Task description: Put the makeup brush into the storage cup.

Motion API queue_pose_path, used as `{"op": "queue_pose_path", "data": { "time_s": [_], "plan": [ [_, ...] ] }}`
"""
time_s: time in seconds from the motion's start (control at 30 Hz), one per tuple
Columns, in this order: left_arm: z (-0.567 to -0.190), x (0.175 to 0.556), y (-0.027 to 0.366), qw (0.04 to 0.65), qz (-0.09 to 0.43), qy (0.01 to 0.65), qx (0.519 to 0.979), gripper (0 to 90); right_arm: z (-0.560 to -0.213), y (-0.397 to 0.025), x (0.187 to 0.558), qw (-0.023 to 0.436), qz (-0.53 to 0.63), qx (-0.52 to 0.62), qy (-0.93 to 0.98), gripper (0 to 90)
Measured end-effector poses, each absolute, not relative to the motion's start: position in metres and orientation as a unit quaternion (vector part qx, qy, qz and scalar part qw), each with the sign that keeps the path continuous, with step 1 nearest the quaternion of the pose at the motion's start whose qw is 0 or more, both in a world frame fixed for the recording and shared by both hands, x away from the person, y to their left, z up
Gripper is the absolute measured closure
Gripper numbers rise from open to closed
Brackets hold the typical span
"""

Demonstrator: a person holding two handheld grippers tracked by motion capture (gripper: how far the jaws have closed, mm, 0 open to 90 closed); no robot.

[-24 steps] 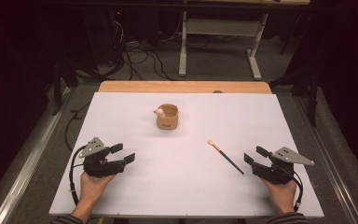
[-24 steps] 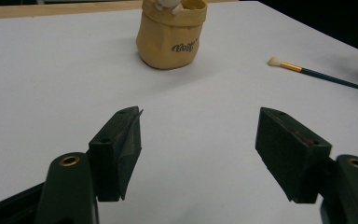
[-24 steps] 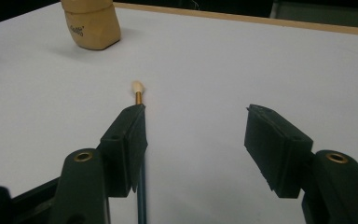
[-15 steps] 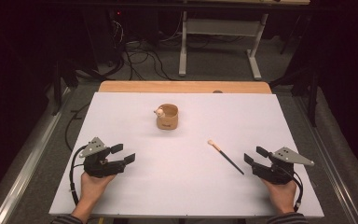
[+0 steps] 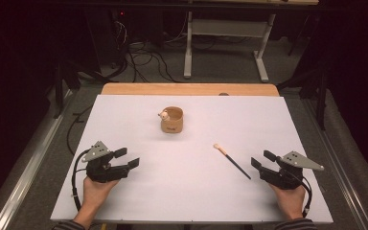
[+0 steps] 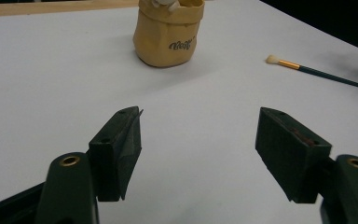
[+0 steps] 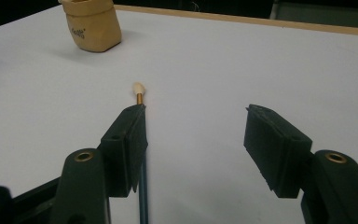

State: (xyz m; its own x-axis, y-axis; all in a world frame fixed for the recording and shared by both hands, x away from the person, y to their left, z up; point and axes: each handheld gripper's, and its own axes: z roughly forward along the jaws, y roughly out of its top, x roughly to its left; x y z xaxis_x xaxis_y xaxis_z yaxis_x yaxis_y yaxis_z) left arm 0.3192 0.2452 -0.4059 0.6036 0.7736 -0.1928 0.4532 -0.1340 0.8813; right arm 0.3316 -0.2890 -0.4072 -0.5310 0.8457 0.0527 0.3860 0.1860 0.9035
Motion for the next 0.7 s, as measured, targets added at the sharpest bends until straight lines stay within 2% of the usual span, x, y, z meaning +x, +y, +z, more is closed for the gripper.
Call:
{"op": "queue_pose_path", "data": {
  "time_s": [0.7],
  "plan": [
    [-0.406,0.318,0.245,0.511,0.156,0.416,0.736,31.8,-0.392,-0.274,0.334,0.239,0.496,0.394,0.736,40.2]
  ]
}}
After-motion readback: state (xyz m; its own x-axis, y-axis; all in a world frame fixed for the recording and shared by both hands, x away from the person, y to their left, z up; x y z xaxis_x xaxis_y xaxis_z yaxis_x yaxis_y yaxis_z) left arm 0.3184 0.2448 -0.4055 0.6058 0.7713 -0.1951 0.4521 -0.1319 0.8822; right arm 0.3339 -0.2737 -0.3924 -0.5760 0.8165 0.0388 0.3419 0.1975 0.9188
